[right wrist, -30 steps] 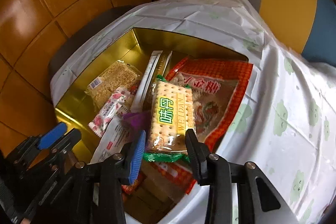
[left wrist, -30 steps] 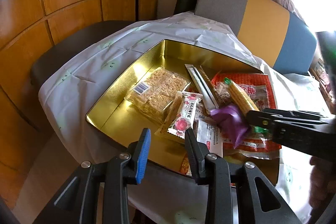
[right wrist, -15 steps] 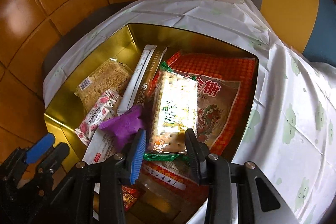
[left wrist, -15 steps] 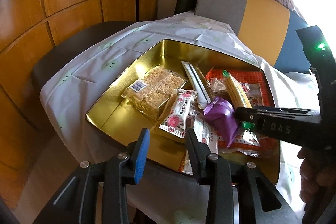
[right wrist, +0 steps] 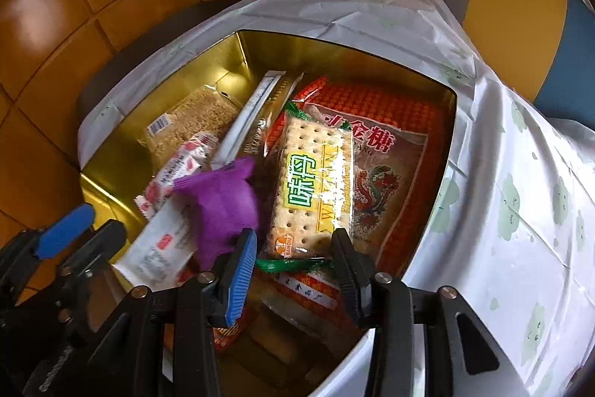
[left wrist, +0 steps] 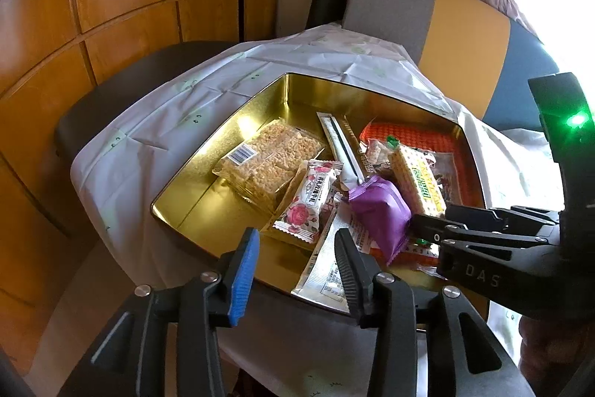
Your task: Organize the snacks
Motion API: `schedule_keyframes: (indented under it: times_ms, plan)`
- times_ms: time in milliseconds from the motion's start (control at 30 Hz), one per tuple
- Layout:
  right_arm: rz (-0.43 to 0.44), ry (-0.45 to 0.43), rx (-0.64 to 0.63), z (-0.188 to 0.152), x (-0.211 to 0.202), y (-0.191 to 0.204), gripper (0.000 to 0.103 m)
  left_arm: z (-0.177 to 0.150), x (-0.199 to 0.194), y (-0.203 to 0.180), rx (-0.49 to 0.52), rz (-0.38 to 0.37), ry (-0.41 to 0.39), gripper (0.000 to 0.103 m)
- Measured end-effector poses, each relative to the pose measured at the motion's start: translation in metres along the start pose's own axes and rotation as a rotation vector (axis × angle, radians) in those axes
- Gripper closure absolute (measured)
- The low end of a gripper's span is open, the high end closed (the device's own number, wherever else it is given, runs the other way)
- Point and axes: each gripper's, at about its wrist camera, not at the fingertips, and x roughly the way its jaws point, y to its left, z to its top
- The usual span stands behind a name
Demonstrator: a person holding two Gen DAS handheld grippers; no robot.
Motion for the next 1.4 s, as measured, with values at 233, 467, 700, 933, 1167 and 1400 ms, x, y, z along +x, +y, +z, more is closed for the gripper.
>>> schedule_keyframes:
  times_ms: [233, 467, 700, 933, 1167, 1400]
  plan:
    - [-0.013, -0.023, -0.011, -0.004, -0.008, 0.001, 0.059, -0.001, -0.001, -0.002, 0.011, 0.002, -0.002, 0.059]
    - [-0.064, -0.124, 0.003, -0.021, -0.040, 0.002, 0.058, -0.002, -0.006, -0.007, 0.023, 0.006, -0.024, 0.055]
    - [-0.123, -0.192, 0.106, -0.046, -0.065, -0.013, 0.054, -0.007, -0.013, -0.019, 0.055, 0.001, -0.044, 0.048]
    - [-0.233, -0.237, 0.217, -0.082, -0.081, -0.031, 0.047, -0.020, -0.028, -0.038, 0.094, -0.021, -0.080, 0.037]
    - [-0.321, -0.279, 0.243, -0.111, -0.093, -0.038, 0.047, -0.032, -0.050, -0.055, 0.124, -0.076, -0.124, 0.027]
    - [-0.339, -0.301, 0.272, -0.123, -0.105, -0.045, 0.047, -0.037, -0.061, -0.066, 0.138, -0.109, -0.148, 0.027]
